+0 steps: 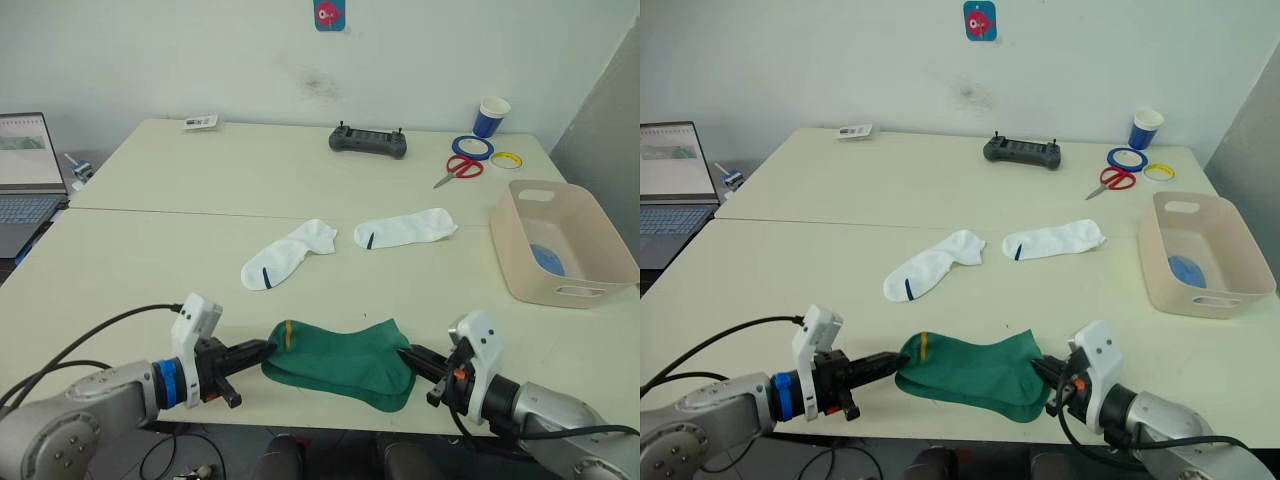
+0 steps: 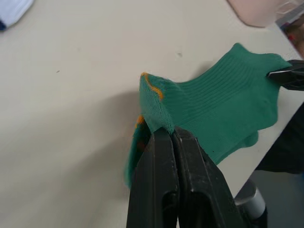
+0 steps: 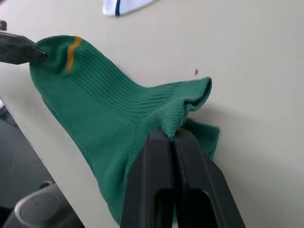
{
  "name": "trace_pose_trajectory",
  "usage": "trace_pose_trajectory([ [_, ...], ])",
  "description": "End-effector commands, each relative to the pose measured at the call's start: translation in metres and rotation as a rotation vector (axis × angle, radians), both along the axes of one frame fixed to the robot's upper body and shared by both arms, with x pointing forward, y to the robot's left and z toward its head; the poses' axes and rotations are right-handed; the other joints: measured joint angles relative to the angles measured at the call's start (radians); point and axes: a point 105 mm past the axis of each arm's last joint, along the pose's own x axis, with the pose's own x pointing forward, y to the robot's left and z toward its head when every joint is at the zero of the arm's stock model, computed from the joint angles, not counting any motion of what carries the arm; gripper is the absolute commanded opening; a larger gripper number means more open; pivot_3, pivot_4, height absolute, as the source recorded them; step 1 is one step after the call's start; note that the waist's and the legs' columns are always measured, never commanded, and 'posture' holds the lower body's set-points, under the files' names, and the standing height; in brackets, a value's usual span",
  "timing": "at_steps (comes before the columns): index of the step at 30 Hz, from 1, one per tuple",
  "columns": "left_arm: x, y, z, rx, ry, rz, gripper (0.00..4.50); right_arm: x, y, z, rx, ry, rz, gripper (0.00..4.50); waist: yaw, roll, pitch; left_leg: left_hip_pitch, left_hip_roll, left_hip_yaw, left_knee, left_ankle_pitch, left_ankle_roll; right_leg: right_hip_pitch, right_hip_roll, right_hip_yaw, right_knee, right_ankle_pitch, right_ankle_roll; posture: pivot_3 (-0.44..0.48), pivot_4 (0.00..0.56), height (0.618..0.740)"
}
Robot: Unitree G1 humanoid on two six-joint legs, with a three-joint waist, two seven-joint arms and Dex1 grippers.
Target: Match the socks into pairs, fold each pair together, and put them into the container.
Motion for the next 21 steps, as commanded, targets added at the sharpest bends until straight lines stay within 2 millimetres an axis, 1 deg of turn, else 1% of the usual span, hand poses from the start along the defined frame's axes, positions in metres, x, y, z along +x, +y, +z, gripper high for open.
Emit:
trace_pose_trajectory([
  [1,0.002,0.000,-0.002,0.055,-0.069,0.009,0.00,0.000,0.000,-0.001,-0.032,-0.042,-0.002,0.04,0.001,0.000,0.000,-0.001,0.000,0.000,0.000,0.000,0.000,0.000,0.000,0.000,0.000,0.000,0.000,0.000,0.150,0.740],
  [4,0.007,0.004,-0.002,0.064,-0.097,0.023,0.00,-0.003,0.001,0.004,-0.001,-0.051,0.006,0.04,0.002,0.000,0.000,-0.001,0.000,0.000,0.000,0.000,0.000,0.000,0.000,0.000,0.000,0.000,0.000,0.000,0.150,0.740],
  [7,0.008,0.004,0.000,0.062,-0.107,0.007,0.00,-0.005,0.000,0.005,0.017,-0.048,0.005,0.04,0.001,0.000,0.000,-0.001,0.000,-0.001,0.000,0.000,0.000,0.000,0.000,0.000,0.000,0.000,0.000,0.000,0.150,0.740],
  [11,0.004,0.000,-0.002,0.067,-0.087,-0.042,0.00,-0.008,-0.004,0.000,-0.011,-0.026,0.002,0.04,0.001,0.000,0.000,-0.001,0.000,-0.001,0.000,0.000,0.000,0.000,0.000,0.000,-0.001,0.000,0.000,0.000,0.150,0.740],
  [14,0.000,-0.003,-0.003,0.067,-0.069,-0.072,0.00,-0.009,-0.003,0.002,-0.005,-0.029,-0.001,0.04,0.001,0.000,0.000,-0.001,0.000,0.000,0.000,0.000,0.000,0.000,0.000,0.000,-0.001,0.000,0.000,0.000,0.150,0.740],
  [21,0.002,-0.001,-0.002,0.095,-0.081,-0.098,0.00,-0.011,-0.001,-0.007,-0.029,0.008,-0.004,0.04,0.001,0.000,0.000,-0.001,0.001,-0.001,0.000,0.000,0.000,-0.001,0.000,0.000,-0.001,0.000,0.000,0.000,0.150,0.740],
])
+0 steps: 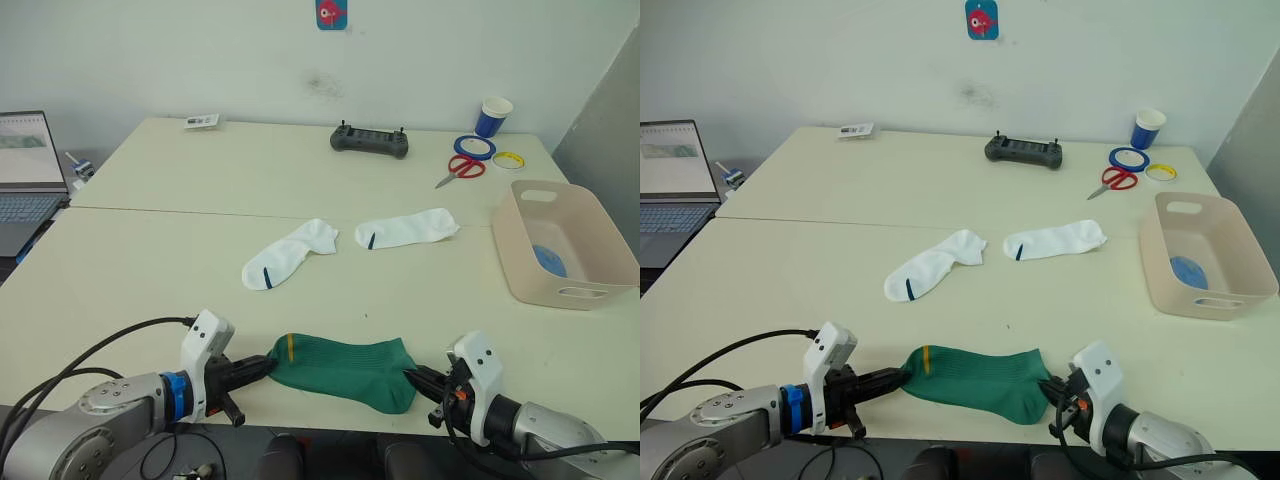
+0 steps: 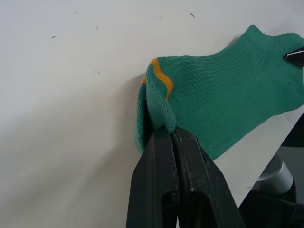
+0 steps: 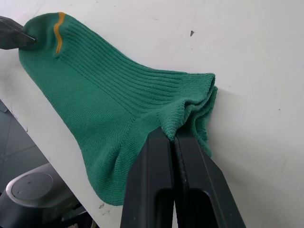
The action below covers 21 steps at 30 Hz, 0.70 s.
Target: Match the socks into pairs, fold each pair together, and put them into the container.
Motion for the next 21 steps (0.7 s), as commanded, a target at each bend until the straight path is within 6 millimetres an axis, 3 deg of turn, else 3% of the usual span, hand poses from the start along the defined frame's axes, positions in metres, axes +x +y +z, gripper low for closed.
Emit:
trace_pose_trajectory([
  [1,0.002,-0.001,0.007,0.015,-0.044,-0.038,0.00,0.000,0.002,0.006,-0.007,-0.032,-0.012,0.04,0.000,0.000,0.000,0.000,0.000,0.000,0.000,0.000,0.000,0.000,0.000,0.000,0.000,0.000,0.000,0.000,0.150,0.740],
  [3,0.005,0.003,0.008,0.037,-0.069,-0.042,0.00,0.002,0.000,0.006,-0.027,-0.037,-0.022,0.04,0.000,0.000,0.000,0.000,0.000,0.000,0.000,0.000,0.000,0.000,-0.001,0.000,0.000,0.000,0.000,0.000,0.150,0.740],
  [4,0.005,0.003,0.010,0.041,-0.077,-0.055,0.41,0.002,-0.001,0.006,-0.036,-0.039,-0.023,0.51,0.000,0.000,0.000,0.000,0.000,0.000,0.000,0.000,0.000,0.000,-0.001,0.000,0.000,0.000,0.000,0.000,0.150,0.740],
  [10,0.014,0.013,0.016,0.070,-0.166,-0.024,2.18,0.002,-0.002,0.012,-0.056,-0.074,0.006,2.39,0.000,0.000,0.000,0.000,0.000,0.001,0.000,0.000,0.000,0.000,-0.001,0.000,0.000,0.000,0.000,0.000,0.150,0.740],
  [13,0.019,0.023,0.029,0.056,-0.209,-0.018,3.04,0.004,-0.001,0.033,-0.057,-0.196,0.037,3.36,0.000,0.000,0.001,-0.001,0.000,0.000,0.000,0.000,0.000,-0.001,-0.001,0.000,0.000,0.000,0.000,0.000,0.150,0.740],
  [16,0.030,0.026,0.047,0.079,-0.278,-0.074,3.04,0.008,0.004,0.054,-0.030,-0.327,0.084,3.36,0.000,0.000,0.001,-0.001,0.000,0.000,0.000,0.000,0.000,-0.001,-0.001,-0.001,0.000,0.000,0.000,0.000,0.150,0.740],
  [21,0.037,-0.002,0.067,0.060,-0.370,-0.316,2.87,0.021,0.017,0.062,-0.038,-0.399,0.126,3.42,0.001,0.000,0.001,0.000,-0.002,0.002,0.000,0.000,0.000,0.000,0.001,-0.002,0.000,0.000,0.000,0.000,0.150,0.740],
])
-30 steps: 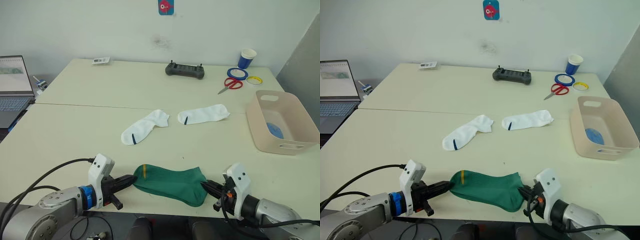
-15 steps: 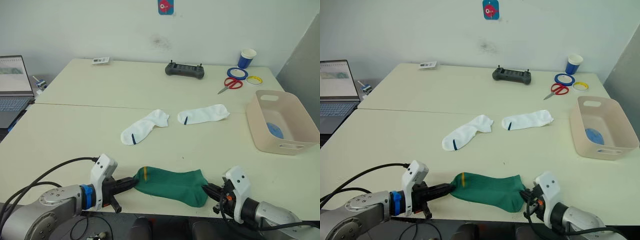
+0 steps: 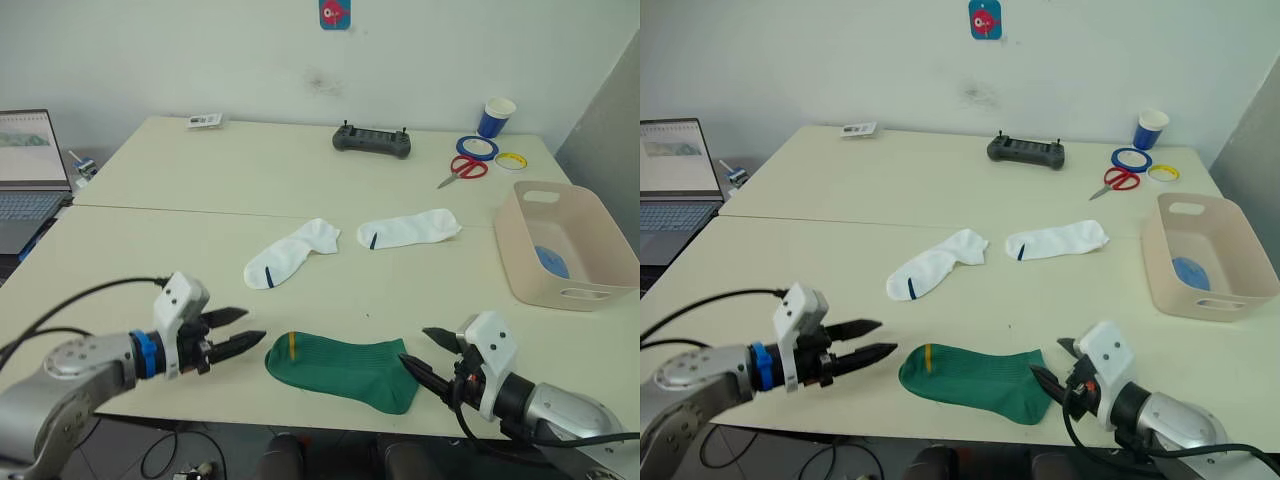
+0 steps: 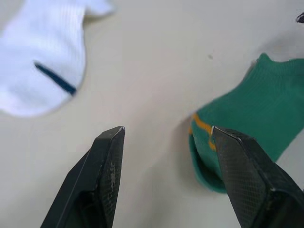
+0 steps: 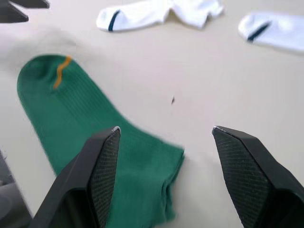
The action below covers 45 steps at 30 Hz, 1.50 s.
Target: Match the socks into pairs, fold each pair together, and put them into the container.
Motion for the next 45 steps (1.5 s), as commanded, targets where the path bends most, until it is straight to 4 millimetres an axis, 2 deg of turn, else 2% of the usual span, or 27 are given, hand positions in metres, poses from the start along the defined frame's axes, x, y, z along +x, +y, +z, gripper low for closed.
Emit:
trace_pose_trajectory([
  [1,-0.008,-0.022,0.003,0.014,0.001,-0.206,2.65,0.001,0.018,0.014,0.015,-0.081,0.066,3.23,-0.001,0.000,0.000,0.000,0.000,0.001,0.000,0.000,0.000,0.000,0.000,0.001,0.000,0.000,0.000,0.000,0.150,0.740],
  [3,-0.015,-0.030,-0.003,0.033,0.039,-0.294,2.14,0.008,0.022,0.008,0.000,-0.067,0.077,2.82,-0.005,0.000,0.000,-0.001,0.000,0.001,0.000,0.000,0.000,0.000,0.000,0.001,-0.001,0.000,0.002,0.000,0.150,0.740],
  [4,-0.018,-0.033,-0.009,0.056,0.048,-0.337,1.83,0.012,0.027,0.002,0.005,-0.043,0.089,2.47,-0.008,0.000,0.000,-0.001,0.000,0.002,-0.001,0.000,0.000,-0.001,0.000,0.001,-0.001,0.003,0.007,0.000,0.150,0.740],
  [7,-0.014,-0.038,-0.025,0.100,0.058,-0.363,0.80,0.017,0.038,-0.014,0.000,0.023,0.124,1.31,-0.011,0.000,0.000,-0.001,0.001,0.002,-0.002,0.000,0.000,-0.001,0.002,0.001,-0.001,0.002,0.007,0.000,0.150,0.740],
  [9,-0.010,-0.039,-0.036,0.129,0.066,-0.366,0.34,0.016,0.043,-0.025,-0.027,0.054,0.151,0.79,-0.008,0.000,0.000,-0.001,0.001,0.000,-0.002,0.000,0.001,-0.001,0.002,0.000,0.000,0.002,0.006,0.000,0.150,0.740],
  [10,-0.007,-0.041,-0.044,0.151,0.067,-0.365,0.00,0.014,0.045,-0.031,-0.031,0.074,0.160,0.30,-0.006,0.000,0.000,-0.001,0.001,0.000,-0.002,0.000,0.001,-0.001,0.003,0.000,0.000,0.001,0.005,0.000,0.150,0.740],
  [11,-0.004,-0.041,-0.052,0.173,0.074,-0.356,0.00,0.013,0.046,-0.035,-0.036,0.089,0.168,0.03,-0.005,0.000,0.000,-0.001,0.001,-0.001,-0.002,0.000,0.001,-0.001,0.003,0.000,0.000,0.001,0.005,0.000,0.150,0.740],
  [16,0.000,-0.037,-0.084,0.277,0.106,-0.336,0.00,0.013,0.037,-0.049,-0.097,0.112,0.142,0.03,-0.002,0.000,0.000,-0.001,0.001,0.001,-0.001,0.000,0.001,-0.001,0.002,0.000,0.000,0.002,0.006,0.000,0.150,0.740],
  [20,-0.004,-0.027,-0.100,0.345,0.122,-0.344,0.00,0.013,0.019,-0.062,-0.161,0.133,0.079,0.03,-0.002,0.001,-0.001,0.001,0.001,0.000,-0.001,0.000,0.001,0.001,0.002,0.000,0.000,0.002,0.007,0.000,0.150,0.740],
  [22,-0.001,-0.023,-0.105,0.356,0.120,-0.316,0.00,0.013,0.004,-0.070,-0.206,0.142,0.029,0.03,-0.002,0.002,-0.003,0.002,0.001,0.000,-0.001,0.000,0.001,0.001,0.002,0.000,0.000,0.002,0.006,0.000,0.150,0.740],
  [24,0.002,-0.024,-0.100,0.323,0.090,-0.313,0.00,0.012,-0.001,-0.064,-0.174,0.127,0.009,0.03,-0.001,0.002,-0.006,0.002,0.001,0.001,-0.001,0.000,0.001,0.002,0.001,0.000,0.000,0.000,0.003,0.000,0.150,0.740],
  [27,0.002,-0.032,-0.081,0.238,0.031,-0.343,0.00,0.009,0.009,-0.035,-0.080,0.031,0.071,0.03,-0.001,0.002,-0.006,0.003,0.001,0.001,-0.001,0.000,0.001,0.003,0.001,0.001,0.001,0.000,0.003,0.000,0.150,0.740],
  [29,-0.001,-0.038,-0.066,0.234,-0.061,-0.433,0.00,0.005,0.017,-0.019,-0.045,-0.024,0.145,0.03,-0.003,0.002,-0.005,0.003,0.001,0.001,0.000,0.000,0.001,0.002,0.001,0.001,0.001,0.000,0.003,0.000,0.150,0.740],
  [32,-0.007,-0.045,-0.054,0.215,-0.104,-0.506,0.00,0.000,0.027,-0.011,-0.028,-0.040,0.231,0.03,-0.004,0.002,-0.005,0.002,0.001,0.001,0.000,0.000,0.001,0.002,0.002,0.000,0.002,0.001,0.003,0.000,0.150,0.740],
  [35,-0.013,-0.056,-0.052,0.193,-0.096,-0.549,0.00,-0.007,0.043,-0.022,-0.045,0.001,0.341,0.03,-0.003,0.001,-0.005,0.001,0.001,0.000,0.000,0.000,0.001,0.001,0.002,0.000,0.001,0.003,0.007,0.000,0.150,0.740],
  [38,-0.014,-0.059,-0.061,0.217,-0.084,-0.548,0.00,-0.013,0.051,-0.038,-0.078,0.053,0.415,0.03,-0.002,0.001,-0.004,0.000,0.001,0.000,-0.001,0.000,0.001,0.001,0.002,-0.001,0.001,0.002,0.007,0.000,0.150,0.740],
  [42,-0.008,-0.051,-0.086,0.302,-0.044,-0.508,0.00,-0.021,0.045,-0.064,-0.155,0.145,0.453,0.03,-0.002,0.001,-0.004,0.000,0.001,0.000,0.000,0.000,0.001,0.001,0.002,-0.001,0.001,0.002,0.008,0.000,0.150,0.740],
  [45,-0.009,-0.045,-0.095,0.338,-0.017,-0.501,0.00,-0.025,0.032,-0.073,-0.191,0.178,0.424,0.03,-0.001,0.001,-0.004,0.001,0.001,0.000,0.000,0.000,0.001,0.001,0.002,-0.001,0.001,0.003,0.008,0.000,0.150,0.740],
])
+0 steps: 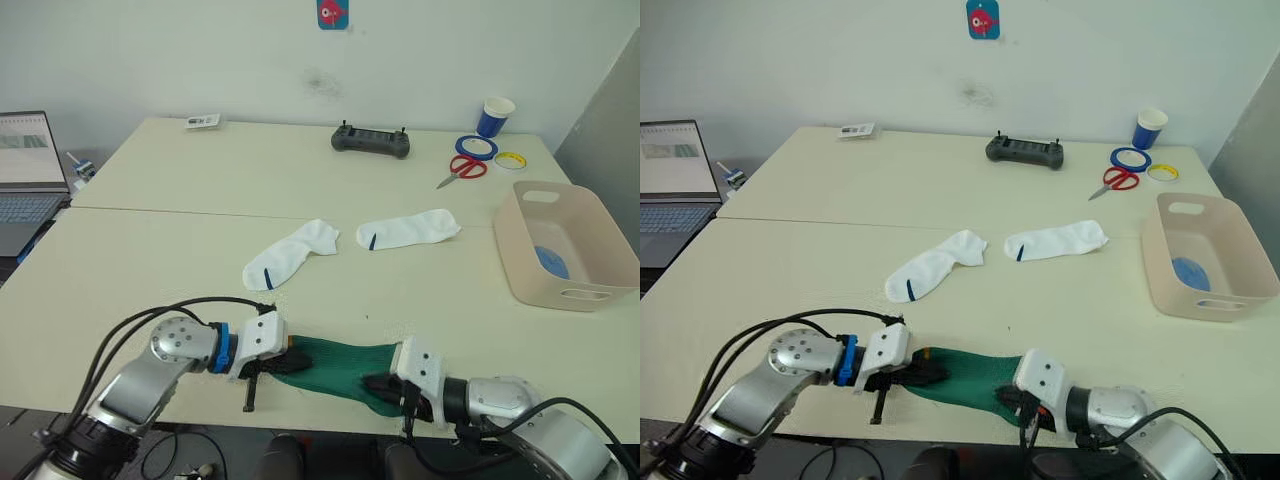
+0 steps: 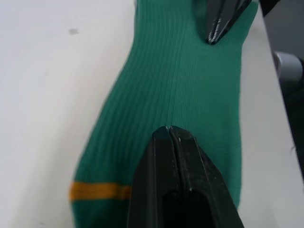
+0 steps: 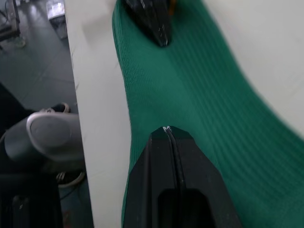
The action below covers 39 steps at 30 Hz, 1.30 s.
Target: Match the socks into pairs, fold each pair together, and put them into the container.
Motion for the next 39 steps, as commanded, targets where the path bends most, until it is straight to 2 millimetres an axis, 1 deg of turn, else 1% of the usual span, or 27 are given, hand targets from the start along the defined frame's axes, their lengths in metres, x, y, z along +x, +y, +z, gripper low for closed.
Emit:
trace_pose_trajectory([
  [1,-0.002,0.010,-0.014,0.077,0.012,0.009,0.00,-0.007,-0.013,-0.003,-0.039,0.004,-0.014,0.03,0.000,0.000,0.000,0.001,0.000,0.000,0.000,0.000,0.000,0.001,0.000,0.000,0.000,0.000,0.000,0.000,0.150,0.740],
  [3,-0.005,0.012,-0.016,0.099,0.001,-0.017,0.00,-0.012,-0.018,-0.002,-0.040,0.014,-0.032,0.03,0.000,0.000,-0.001,0.001,0.000,0.000,0.000,0.000,0.000,0.001,0.000,0.000,0.000,0.000,0.000,0.000,0.150,0.740],
  [5,-0.003,0.010,-0.011,0.072,-0.004,-0.005,0.00,-0.017,-0.020,0.008,-0.016,-0.014,-0.035,0.03,0.001,-0.001,-0.001,0.001,0.000,0.000,0.000,0.000,0.000,0.001,0.000,0.000,0.000,0.000,0.000,0.000,0.150,0.740],
  [8,0.000,-0.002,0.009,-0.030,-0.027,-0.023,0.00,-0.017,-0.019,0.035,0.076,-0.080,-0.086,0.03,0.000,-0.001,-0.001,0.001,0.000,0.000,0.000,0.000,0.000,0.001,0.000,0.000,0.000,0.000,0.000,0.000,0.150,0.740],
  [11,0.005,-0.012,0.022,-0.101,-0.023,-0.006,0.00,-0.013,-0.025,0.048,0.126,-0.107,-0.184,0.03,0.000,-0.001,-0.001,0.001,0.000,0.000,0.000,0.000,0.000,0.001,0.000,0.000,0.001,0.001,0.001,0.000,0.150,0.740],
  [13,0.008,-0.017,0.022,-0.111,-0.024,-0.005,0.00,-0.009,-0.032,0.053,0.156,-0.117,-0.263,0.03,0.000,-0.001,-0.001,0.000,0.000,0.000,0.001,0.000,0.000,0.001,0.000,0.000,0.001,0.001,0.002,0.000,0.150,0.740],
  [15,0.008,-0.017,0.013,-0.085,-0.023,-0.008,0.00,-0.001,-0.043,0.056,0.168,-0.146,-0.365,0.03,0.001,-0.001,-0.001,0.000,0.000,0.000,0.001,0.000,0.000,0.001,0.000,0.000,0.000,0.001,0.002,0.000,0.150,0.740],
  [16,0.009,-0.016,0.007,-0.074,-0.013,0.003,0.00,0.001,-0.047,0.056,0.163,-0.162,-0.397,0.38,0.001,-0.001,-0.001,0.000,0.000,0.000,0.001,0.000,0.000,0.000,0.000,0.000,0.000,0.001,0.002,0.000,0.150,0.740],
  [17,0.009,-0.014,0.001,-0.067,0.007,0.026,0.00,0.003,-0.052,0.055,0.170,-0.164,-0.446,0.56,0.001,-0.001,-0.001,0.000,0.000,0.000,0.001,0.000,0.000,0.000,0.000,0.000,0.000,0.001,0.002,0.000,0.150,0.740],
  [19,0.006,-0.011,-0.008,-0.047,0.021,0.026,0.00,0.003,-0.058,0.049,0.143,-0.172,-0.495,1.25,0.000,-0.001,-0.001,0.000,0.000,0.000,0.000,0.000,0.000,0.000,0.000,0.000,0.000,0.001,0.002,0.000,0.150,0.740],
  [23,0.001,-0.011,-0.012,-0.038,0.023,0.000,0.00,-0.001,-0.059,0.030,0.128,-0.126,-0.552,2.68,0.001,-0.001,-0.001,0.000,0.000,0.000,0.000,0.000,0.000,0.000,0.000,0.000,0.000,0.001,0.001,0.000,0.150,0.740],
  [27,0.002,-0.010,-0.012,-0.038,0.020,-0.002,0.00,-0.007,-0.054,0.013,0.143,-0.061,-0.585,2.68,0.000,-0.001,-0.001,0.001,0.000,0.000,0.000,0.000,0.000,0.001,0.000,0.001,0.000,-0.003,-0.005,0.000,0.150,0.740],
  [30,0.004,-0.009,-0.012,-0.037,0.011,-0.001,0.00,-0.009,-0.050,-0.001,0.129,-0.029,-0.592,2.68,0.000,-0.001,-0.001,0.001,0.000,0.001,0.000,0.000,0.000,0.000,0.000,0.001,0.000,-0.003,-0.005,0.000,0.150,0.740],
  [33,0.006,-0.010,-0.010,-0.042,0.008,0.000,0.00,-0.013,-0.042,-0.009,0.116,0.003,-0.568,2.06,0.000,-0.001,-0.002,0.001,0.000,0.001,0.000,0.000,0.000,0.001,0.000,0.001,0.000,-0.003,-0.005,0.000,0.150,0.740],
  [36,0.007,-0.010,-0.008,-0.049,0.004,0.008,0.00,-0.012,-0.037,-0.007,0.129,-0.006,-0.558,1.04,0.000,-0.001,-0.002,0.001,0.001,0.000,0.000,0.000,0.000,0.001,0.000,0.001,0.001,-0.003,-0.006,0.000,0.150,0.740],
  [38,0.010,-0.010,-0.005,-0.065,-0.001,0.026,0.00,-0.010,-0.038,-0.003,0.132,-0.023,-0.560,0.32,0.000,-0.001,-0.002,0.001,0.001,0.000,0.000,0.000,0.000,0.001,0.000,0.001,0.001,-0.003,-0.006,0.000,0.150,0.740],
  [39,0.011,-0.011,-0.003,-0.074,-0.005,0.032,0.00,-0.008,-0.041,-0.001,0.128,-0.037,-0.560,0.03,0.000,-0.001,-0.002,0.001,0.001,0.000,0.000,0.000,0.000,0.001,0.000,0.001,0.001,-0.003,-0.006,0.000,0.150,0.740],
])
